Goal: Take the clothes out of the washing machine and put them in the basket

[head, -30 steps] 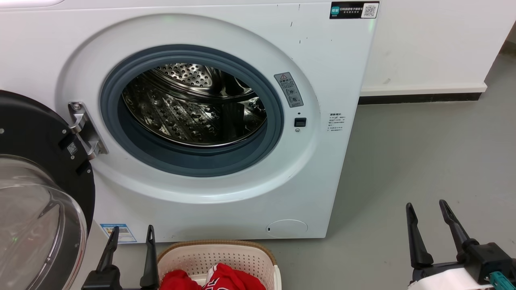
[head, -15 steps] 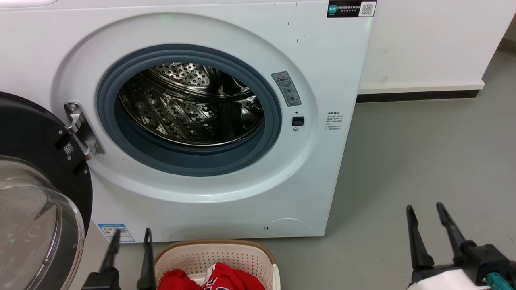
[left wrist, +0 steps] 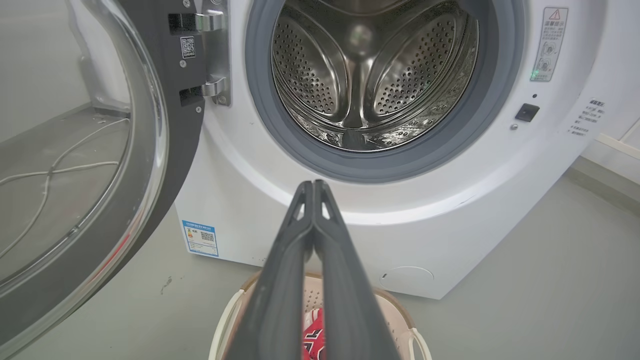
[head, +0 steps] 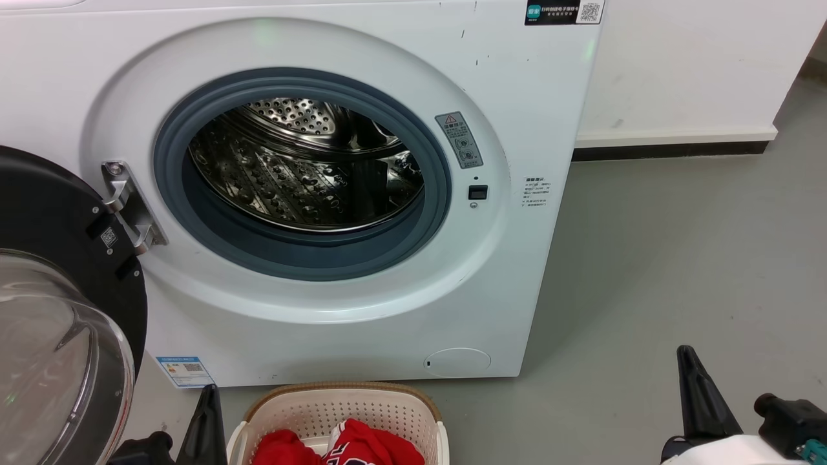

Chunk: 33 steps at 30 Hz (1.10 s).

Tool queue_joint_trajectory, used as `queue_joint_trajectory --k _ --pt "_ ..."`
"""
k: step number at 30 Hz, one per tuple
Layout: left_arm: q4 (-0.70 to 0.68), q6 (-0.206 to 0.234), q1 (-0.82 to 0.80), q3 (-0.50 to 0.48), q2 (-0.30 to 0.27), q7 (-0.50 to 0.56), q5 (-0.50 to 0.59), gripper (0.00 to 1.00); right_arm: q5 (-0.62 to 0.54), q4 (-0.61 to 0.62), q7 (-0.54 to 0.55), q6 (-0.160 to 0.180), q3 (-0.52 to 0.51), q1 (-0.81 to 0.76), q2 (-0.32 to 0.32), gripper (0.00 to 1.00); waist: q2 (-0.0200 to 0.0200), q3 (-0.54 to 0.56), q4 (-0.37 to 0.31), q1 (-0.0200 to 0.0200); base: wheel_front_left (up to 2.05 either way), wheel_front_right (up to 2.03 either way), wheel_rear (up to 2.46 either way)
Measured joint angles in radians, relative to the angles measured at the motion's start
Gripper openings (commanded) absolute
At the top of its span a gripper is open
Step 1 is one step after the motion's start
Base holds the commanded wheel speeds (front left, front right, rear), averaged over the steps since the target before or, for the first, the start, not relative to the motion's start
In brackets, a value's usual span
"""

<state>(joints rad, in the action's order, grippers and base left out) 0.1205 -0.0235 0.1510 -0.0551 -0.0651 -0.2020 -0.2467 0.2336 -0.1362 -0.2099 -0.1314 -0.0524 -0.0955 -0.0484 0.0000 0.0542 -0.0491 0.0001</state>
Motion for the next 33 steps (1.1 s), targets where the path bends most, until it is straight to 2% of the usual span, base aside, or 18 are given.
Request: queue_joint_trajectory --k 15,33 --pt "0.021 -0.021 -0.048 -0.01 0.003 0.061 -0.276 0.0 0.281 -0.022 0.064 0.0 -0.011 0.039 0.0 0.0 0.0 -0.007 0.006 0.0 0.0 0.0 0.0" --pt "0.046 -0.04 -0.1 -0.021 0.006 0.125 -0.552 0.0 0.556 -0.044 0.131 0.0 -0.024 0.076 0.0 0.0 0.0 -0.016 0.014 0.0 0.0 0.0 0.0"
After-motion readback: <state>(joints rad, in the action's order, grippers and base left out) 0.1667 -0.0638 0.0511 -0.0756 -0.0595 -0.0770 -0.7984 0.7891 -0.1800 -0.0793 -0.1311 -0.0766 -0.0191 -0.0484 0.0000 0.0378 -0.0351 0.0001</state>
